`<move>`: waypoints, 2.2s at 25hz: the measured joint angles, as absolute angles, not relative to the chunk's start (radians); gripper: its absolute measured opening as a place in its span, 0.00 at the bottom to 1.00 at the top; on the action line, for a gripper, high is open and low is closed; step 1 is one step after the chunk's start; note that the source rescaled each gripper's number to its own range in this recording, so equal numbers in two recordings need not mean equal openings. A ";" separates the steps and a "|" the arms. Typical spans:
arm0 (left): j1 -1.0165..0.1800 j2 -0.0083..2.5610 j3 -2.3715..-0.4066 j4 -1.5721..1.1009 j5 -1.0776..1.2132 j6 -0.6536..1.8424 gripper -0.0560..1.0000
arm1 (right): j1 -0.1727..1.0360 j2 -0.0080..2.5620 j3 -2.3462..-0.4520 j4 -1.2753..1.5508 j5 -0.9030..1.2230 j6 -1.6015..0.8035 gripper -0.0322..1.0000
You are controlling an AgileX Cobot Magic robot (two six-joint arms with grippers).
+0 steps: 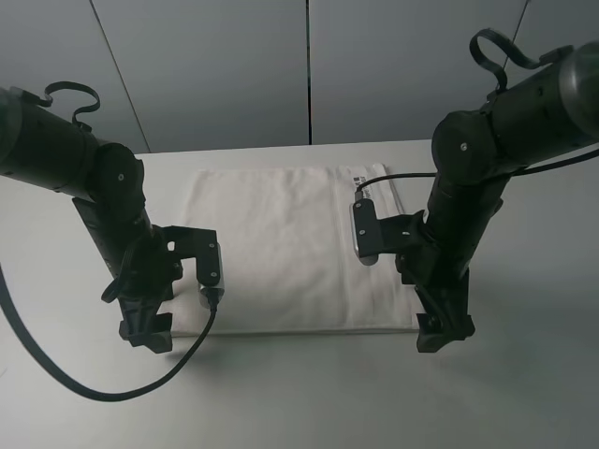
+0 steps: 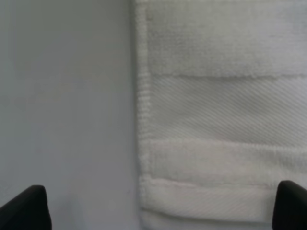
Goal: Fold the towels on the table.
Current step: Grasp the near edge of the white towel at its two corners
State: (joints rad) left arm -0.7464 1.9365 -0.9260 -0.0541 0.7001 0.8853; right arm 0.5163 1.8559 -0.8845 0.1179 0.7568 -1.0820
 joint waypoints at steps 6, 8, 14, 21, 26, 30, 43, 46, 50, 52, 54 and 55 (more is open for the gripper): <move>-0.746 1.937 -0.926 -0.054 0.698 0.885 0.99 | 0.518 1.858 -0.855 0.051 0.732 -1.082 1.00; -0.746 1.937 -0.926 -0.054 0.696 0.885 0.99 | 0.518 1.858 -0.844 0.039 0.710 -1.080 1.00; -0.746 1.937 -0.926 -0.054 0.692 0.885 0.99 | 0.518 1.858 -0.826 0.037 0.671 -1.080 1.00; -0.746 1.937 -0.926 -0.054 0.691 0.890 0.99 | 0.522 1.858 -0.826 0.037 0.640 -1.080 1.00; -0.746 1.937 -0.926 -0.054 0.691 0.890 0.99 | 0.548 1.864 -0.825 0.022 0.621 -1.080 0.98; -0.746 1.937 -0.926 -0.054 0.691 0.890 0.99 | 0.557 1.894 -0.825 0.000 0.624 -1.074 0.95; -0.746 1.937 -0.926 -0.054 0.689 0.886 0.98 | 0.557 1.890 -0.790 -0.060 0.557 -1.039 0.74; -0.746 1.937 -0.926 -0.054 0.689 0.886 0.98 | 0.557 1.884 -0.769 -0.066 0.537 -1.035 0.59; -0.746 1.937 -0.926 -0.054 0.687 0.886 0.98 | 0.557 1.878 -0.757 -0.069 0.521 -1.035 0.42; -0.746 1.937 -0.926 -0.054 0.685 0.886 0.98 | 0.557 1.878 -0.757 -0.075 0.508 -1.035 0.30; -0.746 1.937 -0.926 -0.054 0.685 0.886 0.98 | 0.557 1.878 -0.757 -0.083 0.492 -1.035 0.18; -0.746 1.937 -0.926 -0.054 0.685 0.886 0.98 | 0.557 1.878 -0.757 -0.087 0.488 -1.035 0.12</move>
